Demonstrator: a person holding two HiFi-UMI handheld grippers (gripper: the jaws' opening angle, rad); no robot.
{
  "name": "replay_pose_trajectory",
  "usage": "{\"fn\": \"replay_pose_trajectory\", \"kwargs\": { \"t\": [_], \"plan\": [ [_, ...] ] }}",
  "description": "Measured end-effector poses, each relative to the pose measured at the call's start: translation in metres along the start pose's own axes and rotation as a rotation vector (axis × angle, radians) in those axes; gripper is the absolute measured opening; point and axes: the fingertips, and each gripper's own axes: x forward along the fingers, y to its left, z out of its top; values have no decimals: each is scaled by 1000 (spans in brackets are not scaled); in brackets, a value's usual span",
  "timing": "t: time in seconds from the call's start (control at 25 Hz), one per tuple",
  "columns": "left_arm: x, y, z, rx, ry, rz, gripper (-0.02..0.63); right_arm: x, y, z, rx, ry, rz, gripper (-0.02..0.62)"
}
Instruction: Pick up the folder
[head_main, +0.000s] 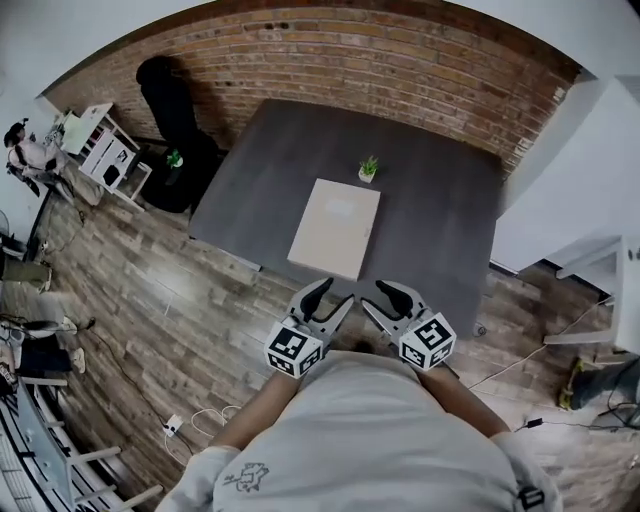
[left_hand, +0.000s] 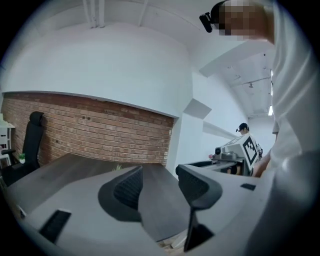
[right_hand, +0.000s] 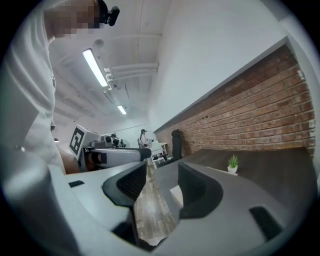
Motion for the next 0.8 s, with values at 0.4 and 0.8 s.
{"fn": "replay_pose_trajectory", "kwargs": {
  "t": [0.4,0.8],
  "plan": [
    [61,0,12,41,31,-202,221,-5,-49,14,27,-51,-176,206],
    [86,76,40,72,39,-327,221,59,-77,41,29,-98,-318,206]
  ]
}}
